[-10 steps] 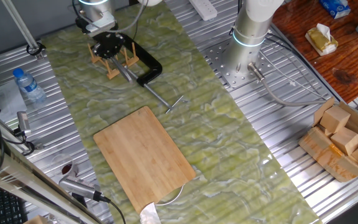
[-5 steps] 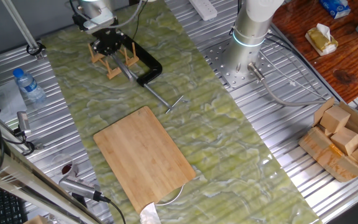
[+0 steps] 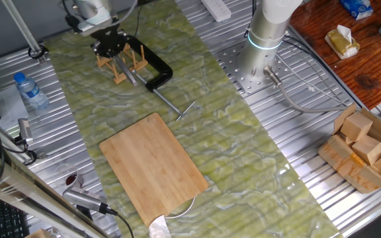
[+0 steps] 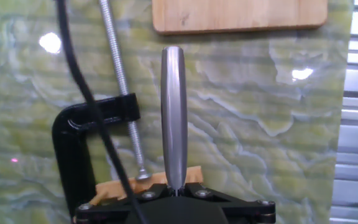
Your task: Put the knife on the cutting board
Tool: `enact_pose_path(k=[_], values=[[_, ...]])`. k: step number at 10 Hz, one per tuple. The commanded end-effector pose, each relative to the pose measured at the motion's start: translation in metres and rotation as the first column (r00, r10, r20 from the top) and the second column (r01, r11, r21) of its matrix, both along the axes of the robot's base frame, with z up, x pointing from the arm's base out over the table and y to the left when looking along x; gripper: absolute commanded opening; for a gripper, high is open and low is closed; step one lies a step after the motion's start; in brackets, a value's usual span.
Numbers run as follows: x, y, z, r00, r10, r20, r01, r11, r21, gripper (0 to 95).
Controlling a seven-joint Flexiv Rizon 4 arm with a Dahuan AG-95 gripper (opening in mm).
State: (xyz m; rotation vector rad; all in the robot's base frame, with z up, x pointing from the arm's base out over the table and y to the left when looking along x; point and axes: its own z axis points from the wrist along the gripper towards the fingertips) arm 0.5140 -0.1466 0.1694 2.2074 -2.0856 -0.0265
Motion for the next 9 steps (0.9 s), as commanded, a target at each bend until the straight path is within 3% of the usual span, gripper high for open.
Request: enact_pose_path(k=[1, 3, 5, 7, 9], values=[[0.003, 0.008, 0.009, 0.999, -0.048, -0.015, 0.048, 0.999, -0.004, 0.0], [0.006, 0.021, 0.014, 0.979, -0.202, -0.021, 0.202, 0.979, 0.005, 0.0], [0.01, 0.04, 0.016, 0.933, -0.357, -0.032, 0.358, 0.934, 0.021, 0.0], [0.018, 0.06, 0.018, 0.864, -0.503, -0.037, 0.504, 0.863, 0.024, 0.0], [0.029, 0.08, 0.017, 0.774, -0.632, -0.043, 0.633, 0.774, 0.009, 0.0]])
